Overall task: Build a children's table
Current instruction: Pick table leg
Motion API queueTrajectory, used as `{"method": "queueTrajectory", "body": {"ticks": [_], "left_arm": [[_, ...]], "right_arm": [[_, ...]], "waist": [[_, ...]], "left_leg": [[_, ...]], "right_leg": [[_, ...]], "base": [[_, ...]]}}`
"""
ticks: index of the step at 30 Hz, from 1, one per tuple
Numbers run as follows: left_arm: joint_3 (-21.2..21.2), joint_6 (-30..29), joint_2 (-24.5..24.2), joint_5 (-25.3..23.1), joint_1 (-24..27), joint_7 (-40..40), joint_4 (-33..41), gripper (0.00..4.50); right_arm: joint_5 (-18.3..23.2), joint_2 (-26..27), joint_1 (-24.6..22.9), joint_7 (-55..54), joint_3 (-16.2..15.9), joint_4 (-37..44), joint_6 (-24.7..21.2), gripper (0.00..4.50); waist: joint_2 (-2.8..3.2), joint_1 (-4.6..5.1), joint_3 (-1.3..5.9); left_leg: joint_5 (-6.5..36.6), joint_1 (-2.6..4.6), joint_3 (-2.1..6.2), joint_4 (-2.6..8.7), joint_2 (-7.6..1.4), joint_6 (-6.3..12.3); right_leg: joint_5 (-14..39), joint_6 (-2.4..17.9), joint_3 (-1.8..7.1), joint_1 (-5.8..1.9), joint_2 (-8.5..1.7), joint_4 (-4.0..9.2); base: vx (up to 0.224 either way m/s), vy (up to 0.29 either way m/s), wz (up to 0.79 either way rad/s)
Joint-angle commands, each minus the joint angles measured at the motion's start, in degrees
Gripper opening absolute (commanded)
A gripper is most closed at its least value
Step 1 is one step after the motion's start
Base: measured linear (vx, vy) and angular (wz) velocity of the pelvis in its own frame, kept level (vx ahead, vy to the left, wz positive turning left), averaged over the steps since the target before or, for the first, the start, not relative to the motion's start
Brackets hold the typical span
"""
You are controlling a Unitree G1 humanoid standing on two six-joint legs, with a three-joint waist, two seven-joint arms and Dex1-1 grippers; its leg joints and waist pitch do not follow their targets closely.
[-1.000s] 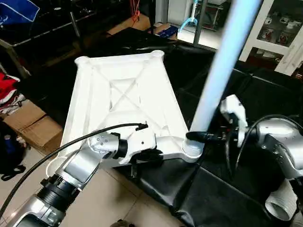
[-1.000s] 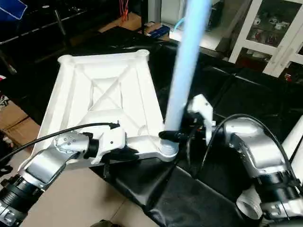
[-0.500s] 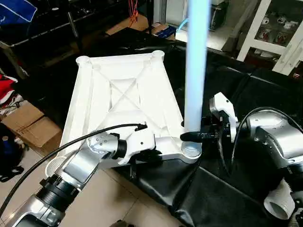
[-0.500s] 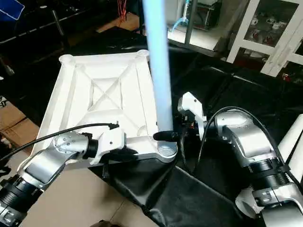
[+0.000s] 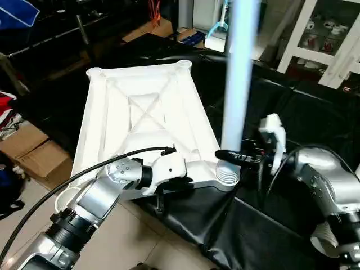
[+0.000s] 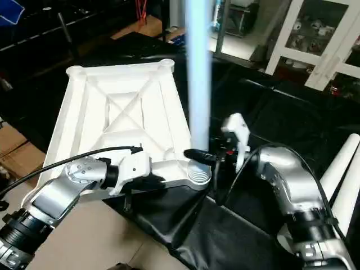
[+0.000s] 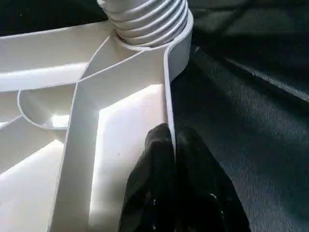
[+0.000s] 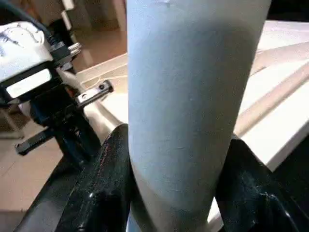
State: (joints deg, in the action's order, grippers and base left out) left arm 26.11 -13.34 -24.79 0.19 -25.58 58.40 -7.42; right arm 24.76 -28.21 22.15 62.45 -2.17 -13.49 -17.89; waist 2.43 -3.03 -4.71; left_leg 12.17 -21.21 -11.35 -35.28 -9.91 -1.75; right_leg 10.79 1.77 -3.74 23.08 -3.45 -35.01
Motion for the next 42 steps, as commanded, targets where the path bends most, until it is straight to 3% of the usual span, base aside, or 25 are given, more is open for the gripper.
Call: {"method": "queueTrajectory", "body": {"ticks": [1,9,11,16,17,23,28,35,42], "left_arm": [[-0.3,2.27,0.53,1.52,-1.31,2.05,4.63,0.0],[-0.59,2.25,0.36,1.51,-0.84,1.75,4.98,0.0],[-0.73,2.08,0.3,1.5,-0.52,1.41,5.37,0.0],[-1.01,1.89,0.31,1.46,-0.16,1.07,5.71,0.0],[-1.06,1.82,0.29,1.45,-0.1,0.98,5.81,0.0],[-1.34,1.73,-0.04,1.56,0.19,0.78,6.11,0.0],[-1.43,1.62,-0.22,1.52,0.35,0.52,6.41,0.0],[-1.42,1.58,-0.23,1.41,0.2,0.4,6.4,0.0],[-1.43,1.48,-0.41,1.4,0.21,0.43,6.58,0.0]], "right_arm": [[-3.36,-1.4,-2.31,-4.65,1.64,-2.66,-0.2,1.84],[-1.08,-0.01,-5.19,-7.79,5.46,-1.42,1.13,1.84],[-0.37,1.46,-6.63,-9.91,7.47,-1.52,2.47,1.84],[0.36,4.12,-9.55,-12.54,8.76,-0.1,4.4,1.84],[0.32,4.45,-10.49,-12.72,8.59,0.54,5.16,1.84],[-1.19,5.7,-14.26,-13.12,7.81,2.76,9.14,1.84],[-4.13,5.33,-18.13,-12.47,5.32,4.87,14.49,1.84],[-7.71,4.55,-18.99,-11.78,2.34,4.17,19.37,1.84],[-9.95,4.13,-19.25,-11.42,-0.44,3.66,20.07,1.84]], "waist": [[-0.31,0.22,3.44],[-0.45,0.21,3.37],[-0.44,0.18,3.32],[-0.68,0.26,3.21],[-0.89,0.25,3.22],[-0.84,0.15,3.36],[-0.91,0.06,3.29],[-0.96,0.28,3.01],[-1.06,0.44,2.96]], "left_leg": [[6.63,0.68,1.95,4.47,-3.79,4.46],[7.52,0.76,1.93,4.64,-3.9,4.33],[7.75,0.71,1.98,4.75,-3.94,4.13],[8.37,0.74,2.01,4.94,-3.93,3.69],[8.3,0.8,1.96,4.94,-3.94,3.69],[6.77,0.62,1.94,4.88,-3.93,4.42],[6.91,0.56,1.91,4.94,-3.9,4.68],[9.25,0.6,2.01,5.19,-3.91,4.04],[9.39,0.55,2.03,5.2,-3.89,4.32]], "right_leg": [[7.46,14.39,3.36,-2.9,-5.19,4.09],[9.02,14.06,3.36,-2.73,-5.25,4.34],[10.13,13.67,3.38,-2.63,-5.3,4.41],[13.14,12.37,3.39,-2.46,-5.29,4.75],[13.1,12.28,3.42,-2.4,-5.27,4.78],[10.49,12.53,3.42,-2.45,-5.35,4.45],[11.09,12.08,3.43,-2.44,-5.38,4.57],[14.67,11.24,3.48,-2.35,-5.33,4.96],[13.82,11.47,3.52,-2.37,-5.31,4.94]], "base": [[0.0,0.0,0.0],[0.0,0.0,0.0],[0.0,0.0,0.0],[0.0,0.0,0.0],[0.0,0.0,0.0],[0.0,0.0,0.0],[0.0,0.0,0.0],[0.0,0.0,0.0],[0.0,0.0,0.0]]}}
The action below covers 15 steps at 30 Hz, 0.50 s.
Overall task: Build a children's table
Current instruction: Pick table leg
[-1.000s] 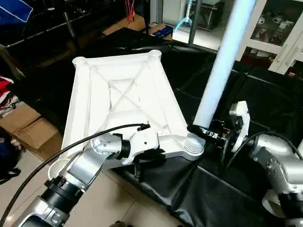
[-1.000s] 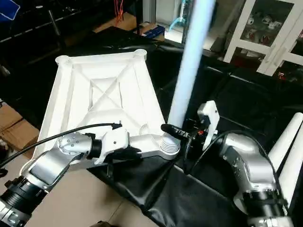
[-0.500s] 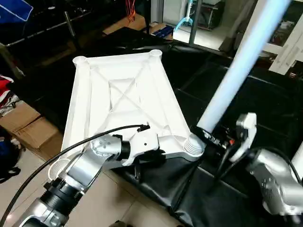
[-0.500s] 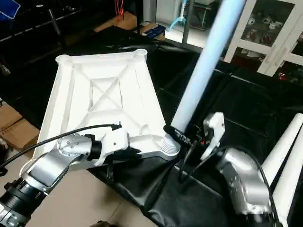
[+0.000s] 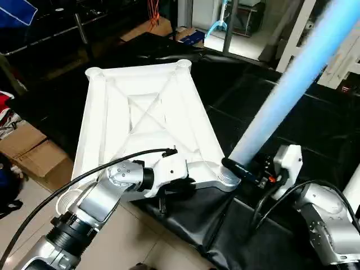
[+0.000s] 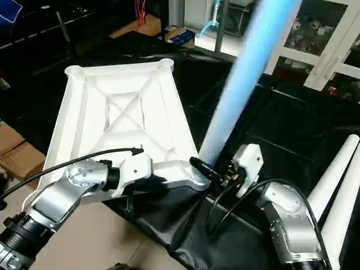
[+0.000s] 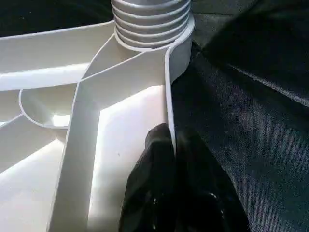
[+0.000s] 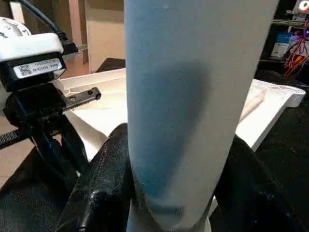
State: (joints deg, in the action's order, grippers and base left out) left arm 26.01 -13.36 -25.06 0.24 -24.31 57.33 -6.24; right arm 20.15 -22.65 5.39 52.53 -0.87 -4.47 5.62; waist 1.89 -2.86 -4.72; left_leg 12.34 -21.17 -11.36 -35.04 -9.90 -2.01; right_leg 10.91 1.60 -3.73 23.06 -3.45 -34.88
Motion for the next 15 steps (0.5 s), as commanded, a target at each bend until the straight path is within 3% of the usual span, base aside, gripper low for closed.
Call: {"method": "queueTrajectory", "body": {"ticks": [1,9,15], "left_arm": [[-1.32,1.5,-0.17,1.34,-1.04,1.49,5.43,0.0],[-1.25,1.43,-0.41,1.41,-1.09,1.61,5.44,0.0],[-1.23,1.22,-0.53,1.49,-1.12,1.57,5.64,0.0]], "right_arm": [[-5.34,-1.51,-2.43,-1.53,-1.97,-5.4,-3.86,1.84],[-7.44,-5.58,-0.66,1.42,-7.6,-7.87,-15.27,1.84],[-7.39,-4.55,-0.4,-0.94,-7.73,-8.9,-14.43,1.84]], "waist": [[-0.51,0.28,2.98],[-0.4,0.89,2.81],[-0.59,0.94,3.0]], "left_leg": [[9.22,0.48,2.07,4.99,-3.92,4.59],[12.81,0.85,2.25,5.38,-4.03,2.96],[12.65,1.0,2.19,5.62,-4.12,2.54]], "right_leg": [[13.72,11.64,3.51,-2.39,-5.31,4.79],[16.48,11.3,3.54,-2.28,-5.22,5.2],[12.41,12.21,3.5,-2.43,-5.22,5.07]], "base": [[0.0,0.0,0.0],[0.0,0.0,0.0],[0.0,0.0,0.0]]}}
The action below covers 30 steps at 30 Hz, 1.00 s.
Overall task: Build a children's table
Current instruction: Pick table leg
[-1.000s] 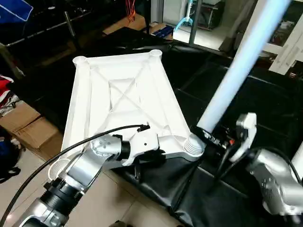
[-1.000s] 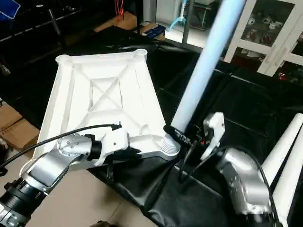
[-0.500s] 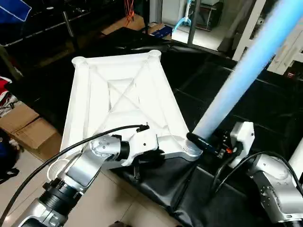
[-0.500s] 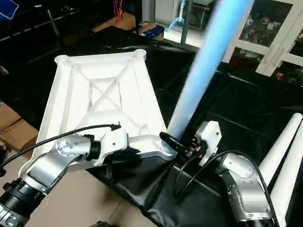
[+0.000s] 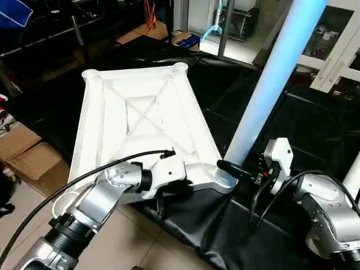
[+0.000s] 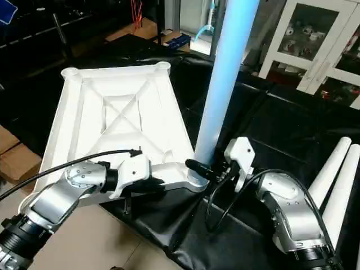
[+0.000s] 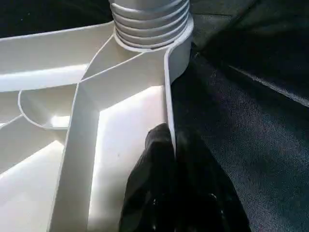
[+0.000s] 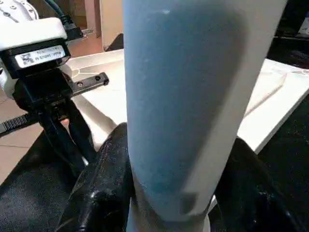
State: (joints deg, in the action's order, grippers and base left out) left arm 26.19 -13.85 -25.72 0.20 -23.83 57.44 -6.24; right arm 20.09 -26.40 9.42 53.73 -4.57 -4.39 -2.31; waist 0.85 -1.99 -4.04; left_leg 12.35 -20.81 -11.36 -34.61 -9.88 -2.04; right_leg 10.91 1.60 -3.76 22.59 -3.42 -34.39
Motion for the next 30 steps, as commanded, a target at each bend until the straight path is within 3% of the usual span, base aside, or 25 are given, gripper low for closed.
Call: {"method": "queueTrajectory", "body": {"ticks": [1,8,13,21,25,30], "left_arm": [[-1.41,1.71,0.13,1.53,-1.6,1.46,5.64,0.0],[-1.61,1.71,-0.29,1.57,-1.36,1.45,5.74,0.0],[-1.63,1.64,-0.44,1.62,-1.41,1.66,5.62,0.0],[-1.9,1.41,-1.01,1.87,-1.58,1.73,5.81,0.0],[-1.95,1.45,-1.14,1.86,-1.59,1.73,5.76,0.0],[-1.96,1.64,-1.2,1.77,-1.91,1.89,5.47,0.0]], "right_arm": [[-7.33,-0.8,-4.43,-2.14,-4.04,-8.98,-6.5,1.84],[-3.58,1.79,-3.72,-5.77,-0.25,-9.01,-5.29,1.84],[-3.08,2.07,-2.96,-6.54,0.35,-9.45,-5.43,1.84],[-0.77,3.73,-3.65,-9.83,3.58,-10.31,-6.74,1.84],[-1.08,3.57,-4.14,-9.8,3.63,-10.68,-6.32,1.84],[-4.05,3.06,-4.01,-8.95,0.89,-10.3,-4.13,1.84]], "waist": [[0.41,0.11,2.3],[0.64,0.25,1.78],[1.18,0.21,1.79],[1.3,0.3,1.52],[1.32,0.29,1.5],[1.55,0.32,1.49]], "left_leg": [[12.73,0.64,2.2,5.23,-4.16,2.5],[17.66,1.01,2.35,5.72,-4.14,0.85],[17.54,1.09,2.47,5.93,-4.21,0.48],[19.88,1.16,2.53,6.11,-4.15,0.01],[20.31,1.21,2.6,6.21,-4.22,-0.38],[21.12,1.2,2.6,6.3,-4.2,-0.88]], "right_leg": [[12.27,12.4,3.54,-1.99,-5.28,4.56],[18.95,11.08,3.6,-1.78,-5.37,5.35],[18.12,11.08,3.58,-1.8,-5.32,5.34],[21.14,10.57,3.68,-1.59,-5.49,5.82],[21.57,10.22,3.66,-1.46,-5.44,5.82],[20.94,10.53,3.67,-1.5,-5.44,5.79]], "base": [[0.0,0.0,0.0],[0.0,0.0,0.0],[0.0,0.0,0.0],[0.0,0.0,0.0],[0.0,0.0,0.0],[0.0,0.0,0.0]]}}
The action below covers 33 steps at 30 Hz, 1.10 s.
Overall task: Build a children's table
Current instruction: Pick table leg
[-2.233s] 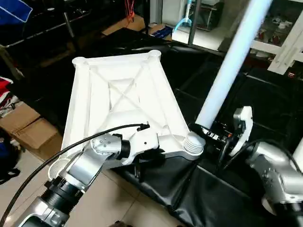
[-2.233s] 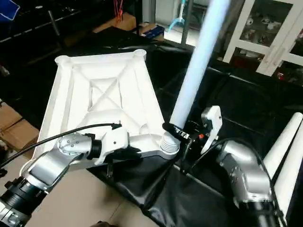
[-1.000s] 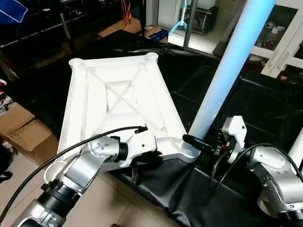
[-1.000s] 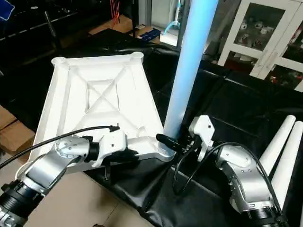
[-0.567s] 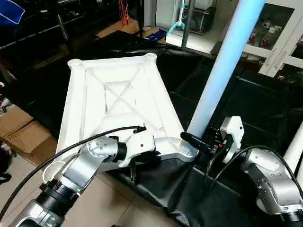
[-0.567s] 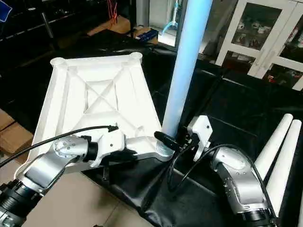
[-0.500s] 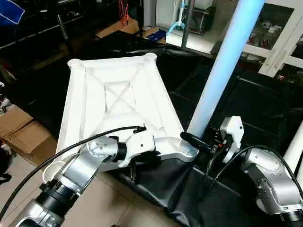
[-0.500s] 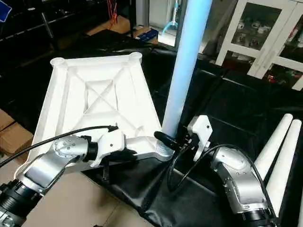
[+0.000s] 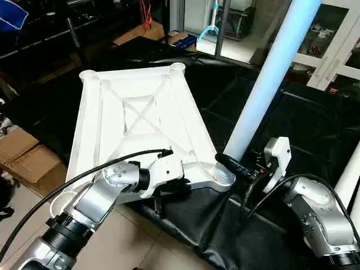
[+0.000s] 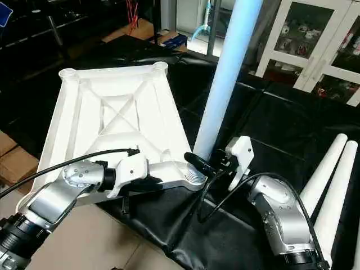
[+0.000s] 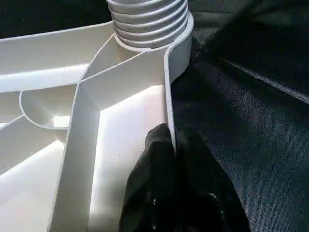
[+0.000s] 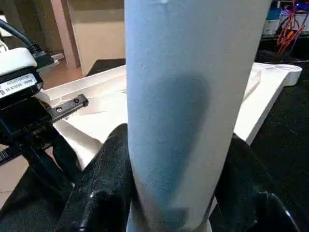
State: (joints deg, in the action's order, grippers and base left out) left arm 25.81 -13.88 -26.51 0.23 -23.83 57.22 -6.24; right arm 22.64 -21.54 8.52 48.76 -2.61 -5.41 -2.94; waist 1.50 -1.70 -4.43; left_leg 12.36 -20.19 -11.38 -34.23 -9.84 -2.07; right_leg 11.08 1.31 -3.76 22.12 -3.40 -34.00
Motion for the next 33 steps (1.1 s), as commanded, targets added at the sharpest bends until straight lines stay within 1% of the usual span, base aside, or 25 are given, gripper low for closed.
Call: {"method": "queueTrajectory", "body": {"ticks": [1,3,5,6,8,10,12,14,15,16,17,18,20,22,23,24,25,26,27,28,29,30,31,32,33], "left_arm": [[-1.59,1.67,-0.4,1.74,-1.9,2.11,5.47,0.0],[-1.55,1.74,-0.39,1.69,-2.0,2.14,5.35,0.0],[-1.5,1.8,-0.41,1.62,-2.06,2.2,5.25,0.0],[-1.43,1.81,-0.42,1.55,-2.07,2.24,5.14,0.0],[-1.39,1.82,-0.42,1.5,-2.08,2.26,5.06,0.0],[-1.31,1.82,-0.36,1.46,-2.14,2.3,4.83,0.0],[-1.23,1.81,-0.37,1.45,-2.24,2.39,4.66,0.0],[-1.21,1.76,-0.45,1.45,-2.37,2.53,4.58,0.0],[-1.24,1.71,-0.56,1.5,-2.47,2.67,4.52,0.0],[-1.23,1.69,-0.68,1.51,-2.49,2.79,4.49,0.0],[-1.24,1.63,-0.86,1.53,-2.57,2.98,4.46,0.0],[-1.38,1.49,-1.2,1.69,-2.7,3.35,4.5,0.0],[-1.71,1.1,-1.6,2.07,-2.88,3.78,4.82,0.0],[-2.0,1.04,-1.9,2.33,-3.25,4.26,4.47,0.0],[-2.16,1.23,-2.02,2.39,-3.69,4.54,3.89,0.0],[-2.29,1.25,-2.1,2.47,-4.0,4.73,3.6,0.0],[-2.4,1.24,-2.16,2.54,-4.28,4.89,3.4,0.0],[-2.63,1.83,-2.31,2.62,-4.22,4.99,2.72,0.0],[-2.69,2.47,-2.69,2.46,-4.07,5.13,2.11,0.0],[-2.73,2.64,-2.78,2.45,-3.99,5.17,1.91,0.0],[-2.97,2.82,-2.3,2.96,-3.75,5.12,1.05,0.0],[-2.79,2.77,-2.21,2.76,-3.6,4.92,1.08,0.0],[-2.46,2.65,-2.11,2.36,-3.37,4.59,1.19,0.0],[-2.71,1.56,-1.59,2.98,-3.12,4.17,2.18,0.0],[-3.23,0.71,-1.05,3.91,-2.83,3.83,3.01,0.0]], "right_arm": [[-6.6,-1.8,-3.11,-3.98,-1.07,-9.29,-3.51,1.84],[-7.3,-1.76,-2.89,-4.02,-1.6,-9.12,-2.78,1.84],[-7.52,-1.7,-2.84,-3.99,-2.0,-8.71,-2.73,1.84],[-7.96,-1.92,-3.01,-3.65,-2.66,-8.35,-2.68,1.84],[-8.37,-2.2,-3.22,-3.28,-3.25,-8.11,-2.7,1.84],[-9.45,-3.13,-3.76,-2.15,-4.62,-8.22,-2.5,1.84],[-9.36,-3.16,-3.95,-2.21,-4.8,-8.34,-2.88,1.84],[-9.55,-3.12,-3.89,-2.45,-4.85,-8.56,-2.91,1.84],[-9.65,-3.03,-3.78,-2.64,-4.96,-8.89,-2.98,1.84],[-9.86,-2.97,-3.7,-2.74,-5.12,-9.17,-2.82,1.84],[-10.01,-2.89,-3.54,-2.89,-5.23,-9.23,-2.8,1.84],[-9.89,-2.74,-3.25,-3.14,-5.29,-8.86,-3.23,1.84],[-9.28,-2.58,-2.83,-3.45,-5.12,-7.71,-4.15,1.84],[-7.79,-2.4,-1.85,-3.52,-4.81,-6.65,-5.27,1.84],[-7.16,-2.34,-1.03,-3.52,-4.59,-6.38,-5.85,1.84],[-6.89,-2.33,-0.57,-3.55,-4.49,-6.21,-6.23,1.84],[-6.75,-2.34,-0.23,-3.58,-4.42,-6.07,-6.54,1.84],[-7.31,-2.18,0.1,-3.7,-4.76,-6.49,-5.99,1.84],[-7.63,-2.17,0.17,-3.79,-5.03,-6.1,-5.65,1.84],[-7.56,-2.13,0.14,-3.79,-5.06,-5.81,-5.59,1.84],[-7.25,-1.82,0.22,-3.85,-4.96,-6.03,-5.31,1.84],[-7.36,-1.83,0.04,-4.02,-4.96,-6.04,-5.24,1.84],[-7.6,-1.88,-0.26,-4.37,-4.99,-6.0,-5.16,1.84],[-7.07,-1.98,-0.76,-4.36,-5.02,-4.71,-6.0,1.84],[-6.38,-1.91,-1.11,-4.13,-4.88,-3.8,-6.47,1.84]], "waist": [[0.87,0.06,1.86],[0.92,0.06,1.86],[0.86,0.13,1.73],[1.01,0.17,1.72],[0.91,0.23,1.65],[1.11,0.2,1.6],[1.02,0.21,1.61],[1.33,0.18,1.59],[1.48,0.14,1.46],[1.31,0.22,1.47],[1.46,0.17,1.5],[1.41,0.22,1.47],[1.82,0.17,1.56],[1.65,0.2,1.54],[1.76,0.18,1.83],[1.79,0.29,1.77],[1.8,0.27,1.89],[2.03,0.28,1.87],[2.08,0.25,2.15],[2.11,0.22,2.12],[2.15,0.2,1.65],[2.21,0.22,1.57],[1.04,0.33,2.37],[1.77,-0.07,2.35],[1.88,0.06,1.84]], "left_leg": [[21.17,0.54,2.63,5.93,-4.22,-0.87],[21.5,0.65,2.63,5.94,-4.25,-0.92],[21.83,0.56,2.67,6.01,-4.25,-0.95],[22.14,0.56,2.74,6.03,-4.25,-1.02],[22.54,0.55,2.76,6.08,-4.23,-1.07],[23.18,0.74,2.78,6.1,-4.26,-1.19],[22.92,0.66,2.72,6.1,-4.23,-1.06],[23.18,0.69,2.77,6.15,-4.25,-1.12],[23.8,0.71,2.82,6.23,-4.27,-1.21],[24.05,0.7,2.78,6.23,-4.24,-1.2],[24.27,0.74,2.83,6.2,-4.21,-1.23],[24.18,0.66,2.85,6.22,-4.2,-1.18],[24.02,0.7,2.93,6.27,-4.21,-1.25],[23.69,0.57,2.93,6.31,-4.2,-1.21],[22.94,0.6,2.9,6.21,-4.14,-1.1],[21.98,0.35,2.94,6.24,-4.13,-0.9],[21.08,0.43,2.79,6.1,-4.07,-0.69],[20.7,0.56,2.67,6.01,-4.08,-0.61],[19.22,0.63,2.49,5.79,-4.02,-0.43],[18.43,0.4,2.52,5.8,-3.98,-0.23],[18.07,0.15,2.47,5.89,-3.97,0.26],[18.06,0.23,2.45,5.91,-4.0,0.37],[17.02,0.31,2.36,5.72,-4.05,0.64],[15.0,0.37,2.41,5.67,-4.21,0.99],[14.95,0.25,2.27,5.78,-4.23,1.12]], "right_leg": [[20.94,10.77,3.68,-1.05,-5.5,5.4],[21.26,10.73,3.7,-0.96,-5.47,5.45],[21.96,10.55,3.73,-0.94,-5.52,5.55],[22.46,10.35,3.7,-0.95,-5.52,5.52],[23.15,10.02,3.7,-0.92,-5.52,5.64],[23.54,9.81,3.73,-0.79,-5.49,5.76],[22.75,10.03,3.77,-0.8,-5.47,5.72],[22.17,10.24,3.72,-0.82,-5.43,5.67],[22.5,10.3,3.71,-0.79,-5.45,5.67],[22.8,10.25,3.69,-0.82,-5.43,5.76],[23.47,10.14,3.7,-0.83,-5.53,5.8],[23.61,10.03,3.72,-0.86,-5.51,5.84],[23.45,9.98,3.66,-0.9,-5.49,5.76],[23.02,10.09,3.66,-1.03,-5.52,5.75],[22.48,10.32,3.65,-1.21,-5.57,5.64],[21.49,10.75,3.62,-1.34,-5.53,5.47],[20.72,11.02,3.62,-1.33,-5.5,5.46],[20.18,11.23,3.69,-1.17,-5.47,5.44],[18.49,11.87,3.67,-1.28,-5.49,5.41],[17.6,12.12,3.65,-1.46,-5.5,5.25],[17.54,12.02,3.66,-1.37,-5.44,5.23],[17.33,12.04,3.65,-1.3,-5.39,5.19],[16.57,12.23,3.63,-1.74,-5.37,5.08],[15.03,12.81,3.75,-1.57,-5.58,4.71],[14.23,12.8,3.73,-1.35,-5.34,4.81]], "base": [[0.0,0.0,0.0],[0.0,0.0,0.0],[0.0,0.0,0.0],[0.0,0.0,0.0],[0.0,0.0,0.0],[0.0,0.0,0.0],[0.0,0.0,0.0],[0.0,0.0,0.0],[0.0,0.0,0.0],[0.0,0.0,0.0],[0.0,0.0,0.0],[0.0,0.0,0.0],[0.0,0.0,0.0],[0.0,0.0,0.0],[0.0,0.0,0.0],[0.0,0.0,0.0],[0.0,0.0,0.0],[0.0,0.0,0.0],[0.0,0.0,0.0],[0.0,0.0,0.0],[0.0,0.0,0.0],[0.0,0.0,0.0],[0.0,0.0,0.0],[0.0,0.0,0.0],[0.0,0.0,0.0]]}}
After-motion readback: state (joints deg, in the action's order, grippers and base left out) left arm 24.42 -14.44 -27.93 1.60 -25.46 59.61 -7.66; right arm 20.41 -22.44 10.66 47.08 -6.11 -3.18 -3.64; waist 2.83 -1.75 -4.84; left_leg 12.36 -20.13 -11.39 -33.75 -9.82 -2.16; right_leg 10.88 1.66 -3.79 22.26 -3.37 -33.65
